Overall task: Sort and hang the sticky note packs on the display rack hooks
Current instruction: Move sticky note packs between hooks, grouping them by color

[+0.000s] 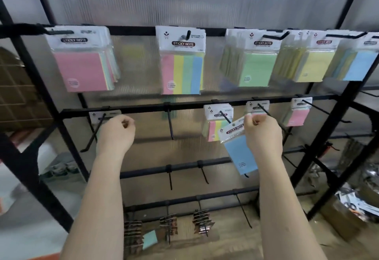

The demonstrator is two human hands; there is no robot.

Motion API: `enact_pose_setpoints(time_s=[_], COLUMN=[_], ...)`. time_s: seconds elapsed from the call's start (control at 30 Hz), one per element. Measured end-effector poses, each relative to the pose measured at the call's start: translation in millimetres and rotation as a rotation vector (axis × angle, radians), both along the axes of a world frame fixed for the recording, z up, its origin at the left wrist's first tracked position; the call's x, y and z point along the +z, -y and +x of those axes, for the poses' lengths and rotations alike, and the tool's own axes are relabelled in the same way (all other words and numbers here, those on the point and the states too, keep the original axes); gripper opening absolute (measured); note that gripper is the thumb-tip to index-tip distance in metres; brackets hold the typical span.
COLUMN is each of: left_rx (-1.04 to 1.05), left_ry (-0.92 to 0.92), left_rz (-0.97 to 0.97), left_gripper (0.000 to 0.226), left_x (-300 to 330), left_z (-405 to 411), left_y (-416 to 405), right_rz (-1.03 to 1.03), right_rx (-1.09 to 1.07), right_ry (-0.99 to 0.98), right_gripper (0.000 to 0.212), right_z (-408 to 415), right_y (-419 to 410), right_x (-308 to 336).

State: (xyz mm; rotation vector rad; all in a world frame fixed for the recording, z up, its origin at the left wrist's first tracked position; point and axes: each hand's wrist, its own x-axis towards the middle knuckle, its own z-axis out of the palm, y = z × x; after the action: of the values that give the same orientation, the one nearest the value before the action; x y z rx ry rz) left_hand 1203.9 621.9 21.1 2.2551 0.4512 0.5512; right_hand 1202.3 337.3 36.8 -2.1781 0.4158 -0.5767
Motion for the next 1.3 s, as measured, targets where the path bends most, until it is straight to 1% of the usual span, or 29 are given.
enact_pose_setpoints(time_s=[0.1, 0.2, 0.3, 0.4, 0.5, 0.57, 0.7, 0.8, 0.93, 1.0, 1.07, 1.17, 1.3], left_rx=[0.057, 0.133, 0.204, 0.181, 0.236, 0.245, 0.134, 0.106, 0.114, 0.134, 0.164, 0.172, 0.159], left_ry=[0.018, 0.050, -0.010, -0.111, -0.231, -0.277, -0.321, -0.315, -0.268, -0.250, -0.235, -0.197, -0.220], left_rz=[0.032, 0.029, 0.028, -0.042, -0.221, -0.295, -0.387, -0.449, -0.459, -0.520, -0.567, -0.568, -0.591], left_gripper=[0.023, 0.024, 0.027, 0.034, 0.039, 0.045, 0.038, 0.035, 0.025, 0.022, 0.027, 0.035, 0.033], left_x=[2, 7, 6, 5, 2, -3, -15, -27, -42, -44, -41, -36, -40], left_z=[-5, -9, -10, 3, 33, 49, 68, 81, 94, 94, 89, 77, 67], left_y=[-16, -36, -61, -81, -99, -109, -122, -133, -144, -144, -141, -131, -122], right_rz=[0.052, 0.129, 0.178, 0.210, 0.251, 0.277, 0.288, 0.295, 0.322, 0.331, 0.339, 0.338, 0.342], right_rx=[0.096, 0.219, 0.329, 0.397, 0.401, 0.398, 0.389, 0.383, 0.394, 0.400, 0.404, 0.397, 0.381], right_ry=[0.030, 0.036, 0.009, -0.003, 0.003, -0.008, -0.017, -0.016, -0.013, -0.004, 0.001, -0.010, -0.003], right_gripper=[0.038, 0.043, 0.047, 0.050, 0.041, 0.039, 0.042, 0.045, 0.048, 0.049, 0.050, 0.047, 0.049], right_z=[-1, -1, 0, 2, 2, 4, 11, 15, 18, 19, 19, 17, 13], right_y=[-18, -38, -61, -81, -96, -103, -114, -120, -125, -128, -129, -130, -132], right_x=[3, 2, -1, -2, 2, 5, 6, 7, 8, 8, 8, 6, 5])
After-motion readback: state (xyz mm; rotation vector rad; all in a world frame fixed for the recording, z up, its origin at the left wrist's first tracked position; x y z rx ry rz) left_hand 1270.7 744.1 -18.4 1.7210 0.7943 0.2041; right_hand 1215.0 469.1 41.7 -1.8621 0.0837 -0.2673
